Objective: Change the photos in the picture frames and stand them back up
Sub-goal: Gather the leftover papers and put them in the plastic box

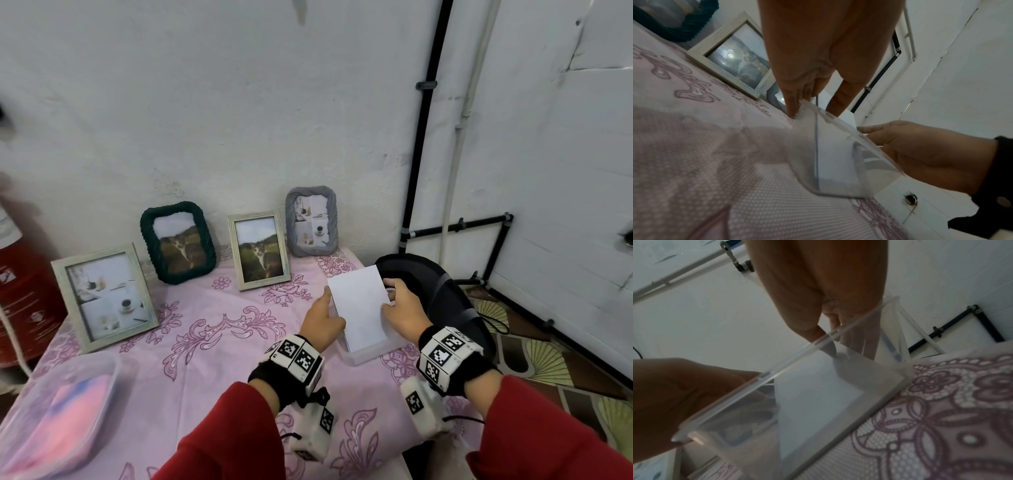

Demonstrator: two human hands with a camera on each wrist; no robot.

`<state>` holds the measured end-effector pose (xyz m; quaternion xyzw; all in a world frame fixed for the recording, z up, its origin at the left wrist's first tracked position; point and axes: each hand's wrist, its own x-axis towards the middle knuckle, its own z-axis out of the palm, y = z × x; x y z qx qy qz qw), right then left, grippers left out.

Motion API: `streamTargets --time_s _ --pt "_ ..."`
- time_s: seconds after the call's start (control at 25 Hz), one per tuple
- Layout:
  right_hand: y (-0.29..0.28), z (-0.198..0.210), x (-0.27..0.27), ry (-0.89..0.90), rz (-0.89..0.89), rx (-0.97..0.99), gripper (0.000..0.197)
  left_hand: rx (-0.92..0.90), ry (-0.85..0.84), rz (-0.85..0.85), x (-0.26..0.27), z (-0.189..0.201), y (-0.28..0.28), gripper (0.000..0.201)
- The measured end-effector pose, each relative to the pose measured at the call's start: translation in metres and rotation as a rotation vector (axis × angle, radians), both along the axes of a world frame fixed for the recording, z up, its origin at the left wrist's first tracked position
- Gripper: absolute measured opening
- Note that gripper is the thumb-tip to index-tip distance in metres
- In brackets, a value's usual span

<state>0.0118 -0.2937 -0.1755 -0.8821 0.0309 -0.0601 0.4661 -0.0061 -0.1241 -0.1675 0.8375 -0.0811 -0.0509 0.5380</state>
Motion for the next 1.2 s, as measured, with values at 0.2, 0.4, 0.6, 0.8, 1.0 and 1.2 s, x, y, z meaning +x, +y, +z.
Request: streamTargets --time_s 0.2,0.4,0.6,0.8,1.0,1.2 --pt "0.002 0.001 -0.003 -0.007 0.021 -0.072 0.047 -0.034 0.046 0.009 0.001 -0.006 0.003 0.083" --pt "0.003 0.005 -0.002 -0.026 0.005 -0.105 0.045 -0.112 0.072 0.027 0.0 -0.008 0.003 0.09" --pt "0.001 0.007 -0.003 -0.022 0.004 -0.081 0.042 -0.218 0.091 0.047 -0.001 -0.01 0.004 0.086" --pt "-0.001 0.009 -0.004 -0.023 0.049 -0.176 0.048 -0.241 0.113 0.003 0.0 -0.011 0.005 0.083" --pt "-0.003 0.01 -0.006 0.042 0.061 -0.286 0.053 -0.107 0.104 -0.02 -0.001 -0.012 0.004 0.095" --pt "-0.004 0.009 -0.009 0.101 0.077 -0.306 0.058 -0.022 0.115 -0.053 0.0 -0.01 0.001 0.097"
